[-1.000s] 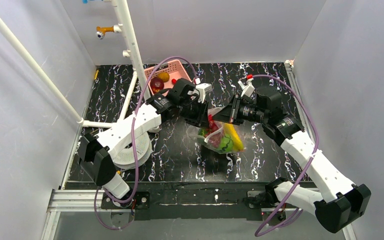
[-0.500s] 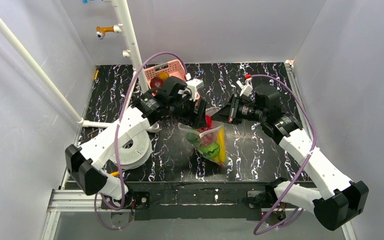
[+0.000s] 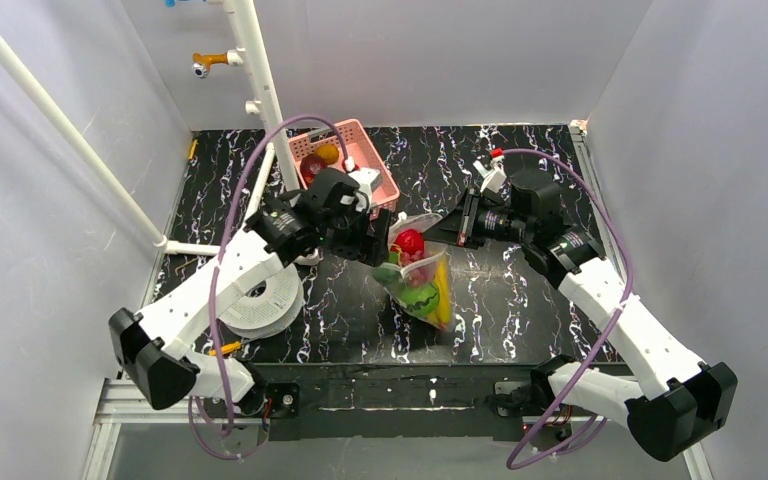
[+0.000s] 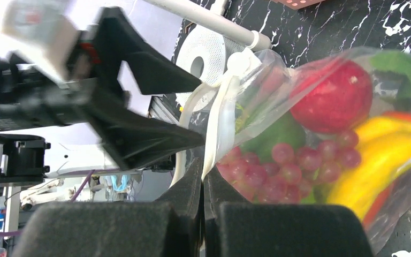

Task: Place the food in the zip-top bag and seal the zipper
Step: Adjust the zipper food storage bag at the center of the board.

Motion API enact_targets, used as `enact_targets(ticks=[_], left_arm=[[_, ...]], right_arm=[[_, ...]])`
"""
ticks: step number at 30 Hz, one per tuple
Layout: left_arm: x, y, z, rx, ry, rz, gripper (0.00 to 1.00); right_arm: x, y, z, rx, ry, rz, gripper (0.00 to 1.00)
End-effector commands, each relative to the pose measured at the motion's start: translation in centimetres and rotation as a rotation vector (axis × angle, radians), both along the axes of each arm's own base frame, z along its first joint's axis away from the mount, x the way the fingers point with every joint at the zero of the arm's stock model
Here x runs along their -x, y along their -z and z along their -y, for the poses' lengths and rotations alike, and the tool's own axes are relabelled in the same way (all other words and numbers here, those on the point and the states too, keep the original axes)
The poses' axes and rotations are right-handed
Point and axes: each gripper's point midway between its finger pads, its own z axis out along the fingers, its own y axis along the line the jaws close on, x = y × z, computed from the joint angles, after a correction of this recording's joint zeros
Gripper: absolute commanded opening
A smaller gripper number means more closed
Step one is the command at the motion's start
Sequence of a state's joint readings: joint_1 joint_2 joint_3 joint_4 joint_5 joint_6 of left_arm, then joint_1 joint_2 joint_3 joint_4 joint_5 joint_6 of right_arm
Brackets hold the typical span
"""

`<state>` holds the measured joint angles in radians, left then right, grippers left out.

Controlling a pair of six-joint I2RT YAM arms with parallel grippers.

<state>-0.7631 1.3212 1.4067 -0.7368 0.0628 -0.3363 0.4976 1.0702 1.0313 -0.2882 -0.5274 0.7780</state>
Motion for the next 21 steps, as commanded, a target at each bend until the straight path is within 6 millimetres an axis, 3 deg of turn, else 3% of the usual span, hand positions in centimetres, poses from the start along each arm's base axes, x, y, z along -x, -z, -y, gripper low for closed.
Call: enact_targets(ticks=[1, 2, 5, 8, 14, 15, 17, 21], left_arm=[[0.6, 4.4, -0.8, -0.088, -0.075, -0.12, 0.68], [0.8, 4.8, -0.6, -0.08, -0.071, -0.143, 0.59], [1.4, 4.0, 1.1, 0.0, -0.011, -0.168, 0.2], [1.5, 0.9, 2.8, 0.108, 0.048, -0.127, 0.02], [2.3, -6.9, 7.5, 0.418, 0.18, -0.114, 0.0], [2.4, -7.4, 8.1, 0.455, 0.186, -0.128, 0.0], [1.8, -6.3, 8.4, 0.457, 0.147, -0.151, 0.0], [0.5, -0.7, 6.9, 0.281, 0.005, -0.233, 0.0]], right_arm=[[0.5, -2.5, 0.1, -0.046, -0.025, 0.101, 0.01], [0.5, -2.5, 0.1, -0.044, -0.023, 0.102, 0.01], [0.5, -2.2, 0.3, -0.037, -0.018, 0.103, 0.01], [0.3, -1.2, 0.5, -0.005, -0.009, 0.097, 0.01], [0.1, 1.0, 1.2, 0.123, -0.005, 0.086, 0.01], [0.1, 0.9, 1.3, 0.136, 0.0, 0.098, 0.01], [0.1, 0.4, 1.8, 0.148, 0.022, 0.123, 0.01], [-0.1, -0.4, 3.0, 0.163, 0.091, 0.172, 0.01]])
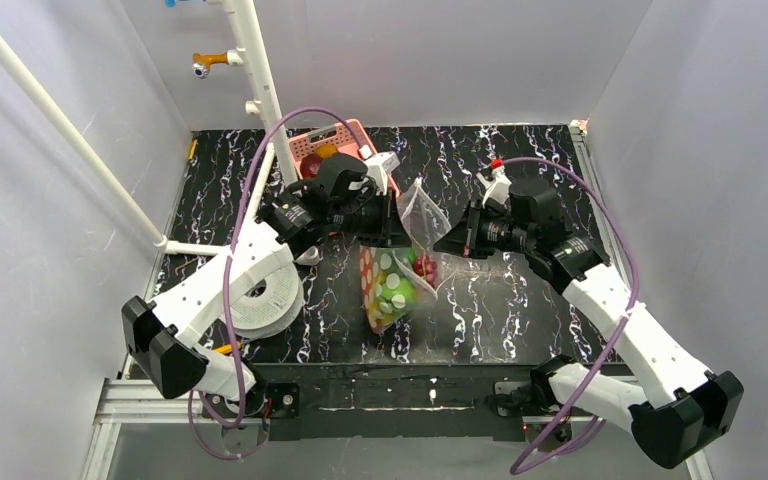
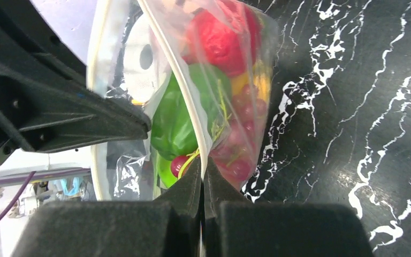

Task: Place the food in the zip-top bag and seal the zipper
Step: Adjust the zipper food storage bag at the center of the board.

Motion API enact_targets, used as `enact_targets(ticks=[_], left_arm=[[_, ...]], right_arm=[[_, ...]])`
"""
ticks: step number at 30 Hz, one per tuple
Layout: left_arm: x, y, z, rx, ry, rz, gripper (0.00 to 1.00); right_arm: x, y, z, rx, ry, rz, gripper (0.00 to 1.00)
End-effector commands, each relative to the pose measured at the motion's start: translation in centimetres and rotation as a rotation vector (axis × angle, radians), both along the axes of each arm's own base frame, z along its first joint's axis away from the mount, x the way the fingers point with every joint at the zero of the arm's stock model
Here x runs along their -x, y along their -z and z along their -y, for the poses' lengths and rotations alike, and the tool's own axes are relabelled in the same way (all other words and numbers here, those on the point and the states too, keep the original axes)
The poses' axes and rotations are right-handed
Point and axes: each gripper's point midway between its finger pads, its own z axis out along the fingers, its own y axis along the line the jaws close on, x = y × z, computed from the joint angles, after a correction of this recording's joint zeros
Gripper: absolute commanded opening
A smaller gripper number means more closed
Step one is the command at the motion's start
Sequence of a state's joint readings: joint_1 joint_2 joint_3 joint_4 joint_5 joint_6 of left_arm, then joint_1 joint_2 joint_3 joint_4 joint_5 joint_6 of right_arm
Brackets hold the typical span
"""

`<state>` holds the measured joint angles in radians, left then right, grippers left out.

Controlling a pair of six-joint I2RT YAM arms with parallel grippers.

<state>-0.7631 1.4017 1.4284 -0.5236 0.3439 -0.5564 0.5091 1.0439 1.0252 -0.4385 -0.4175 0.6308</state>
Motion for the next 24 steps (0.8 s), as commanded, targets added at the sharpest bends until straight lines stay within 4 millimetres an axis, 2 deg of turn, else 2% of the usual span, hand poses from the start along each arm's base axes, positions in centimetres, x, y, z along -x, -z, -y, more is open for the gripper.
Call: enact_targets(ticks=[1, 4, 6, 8, 11, 14, 15, 16, 17, 19, 20, 21, 22, 23, 24], left_arm=[[-0.2, 3.1, -0.2, -0.083, -0.056, -0.102, 0.0], [-0.2, 4.5, 0.0, -0.098, -0.053, -0.132, 0.0], [-0.3, 4.6, 0.4, -0.081, -0.049, -0.133, 0.0], [-0.3, 3.7, 1.3, -0.046, -0.016, -0.135, 0.0], [-0.5, 1.0, 2.6, 0.029, 0.023, -0.116, 0.0], [-0.9, -1.7, 3.3, 0.1, 0.027, -0.067, 0.0], [-1.1, -2.3, 3.3, 0.112, 0.016, -0.049, 0.0], [-1.2, -1.6, 3.0, 0.097, 0.003, -0.05, 0.0], [-1.0, 0.0, 2.5, 0.057, -0.016, -0.077, 0.0], [-1.0, 3.5, 1.8, -0.016, -0.047, -0.126, 0.0], [-1.4, 4.4, 1.3, -0.057, -0.069, -0.125, 0.0], [-1.8, 4.4, 1.2, -0.077, -0.08, -0.123, 0.0], [-2.7, 2.9, 1.9, -0.074, -0.067, -0.107, 0.0], [-3.4, 1.2, 2.9, -0.04, -0.05, -0.081, 0.0], [-3.7, 0.5, 3.5, -0.021, -0.037, -0.078, 0.0]], right_arm=[[-0.5, -3.3, 1.2, 0.002, 0.055, 0.148, 0.01], [-1.0, -0.5, 1.6, 0.053, 0.087, 0.095, 0.01], [-1.1, 1.2, 1.6, 0.087, 0.088, 0.043, 0.01], [-1.0, 1.7, 1.3, 0.093, 0.068, 0.022, 0.01], [-1.0, 0.3, 1.3, 0.089, 0.063, 0.05, 0.01], [-1.2, -1.9, 1.9, 0.092, 0.088, 0.108, 0.01], [-1.2, -3.4, 2.4, 0.088, 0.108, 0.145, 0.01], [-1.2, -3.5, 2.6, 0.087, 0.115, 0.153, 0.01], [-1.2, -2.4, 2.6, 0.086, 0.128, 0.13, 0.01], [-1.5, 0.9, 2.0, 0.085, 0.129, 0.053, 0.01], [-1.9, 2.2, 2.0, 0.106, 0.142, 0.028, 0.01], [-2.0, 2.7, 2.0, 0.122, 0.146, 0.013, 0.01], [-2.2, 2.7, 2.2, 0.146, 0.147, 0.012, 0.01], [-2.4, 1.9, 2.5, 0.153, 0.157, 0.041, 0.01], [-2.5, 1.0, 2.9, 0.157, 0.17, 0.069, 0.01]])
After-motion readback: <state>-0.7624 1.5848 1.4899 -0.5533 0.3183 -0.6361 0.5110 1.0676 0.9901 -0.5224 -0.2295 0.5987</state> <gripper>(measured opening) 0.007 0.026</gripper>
